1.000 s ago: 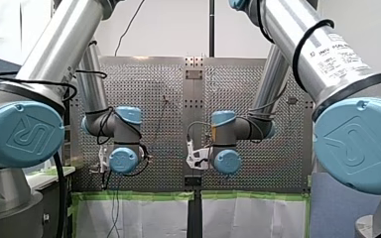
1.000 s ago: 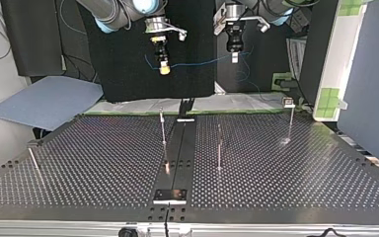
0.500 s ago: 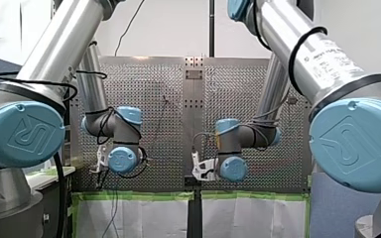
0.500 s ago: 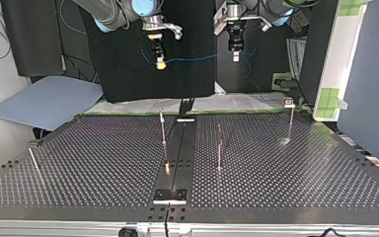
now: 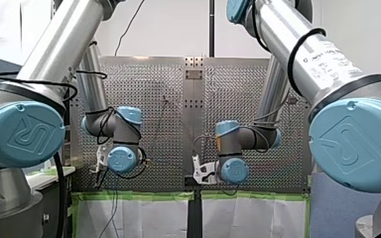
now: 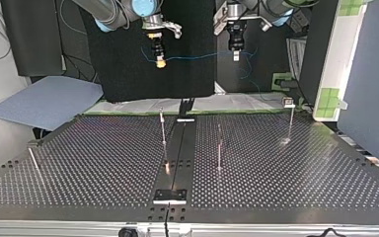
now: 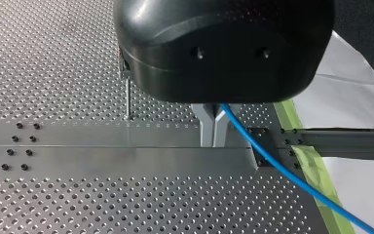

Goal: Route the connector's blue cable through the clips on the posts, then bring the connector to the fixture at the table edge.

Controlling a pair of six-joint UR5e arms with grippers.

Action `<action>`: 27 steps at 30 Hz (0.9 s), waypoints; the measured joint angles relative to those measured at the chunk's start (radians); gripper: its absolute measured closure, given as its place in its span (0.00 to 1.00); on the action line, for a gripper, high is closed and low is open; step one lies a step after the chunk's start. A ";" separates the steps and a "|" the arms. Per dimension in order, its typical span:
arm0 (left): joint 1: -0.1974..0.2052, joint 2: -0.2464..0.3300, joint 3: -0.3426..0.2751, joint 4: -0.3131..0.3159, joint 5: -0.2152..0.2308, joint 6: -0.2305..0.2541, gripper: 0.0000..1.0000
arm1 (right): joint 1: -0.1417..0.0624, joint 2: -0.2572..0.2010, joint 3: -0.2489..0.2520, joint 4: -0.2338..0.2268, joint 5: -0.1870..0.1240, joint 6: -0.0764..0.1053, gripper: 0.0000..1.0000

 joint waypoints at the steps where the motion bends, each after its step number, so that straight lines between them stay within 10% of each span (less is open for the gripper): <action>1: 0.000 0.001 -0.001 0.002 -0.001 0.000 1.00 | 0.000 -0.001 -0.001 0.001 -0.001 0.001 1.00; 19: 0.021 0.140 0.036 -0.116 -0.094 -0.038 1.00 | 0.031 -0.132 -0.117 0.097 -0.095 0.112 1.00; 27: 0.039 0.208 0.104 -0.184 -0.109 -0.031 1.00 | 0.015 -0.188 -0.173 0.152 -0.128 0.126 1.00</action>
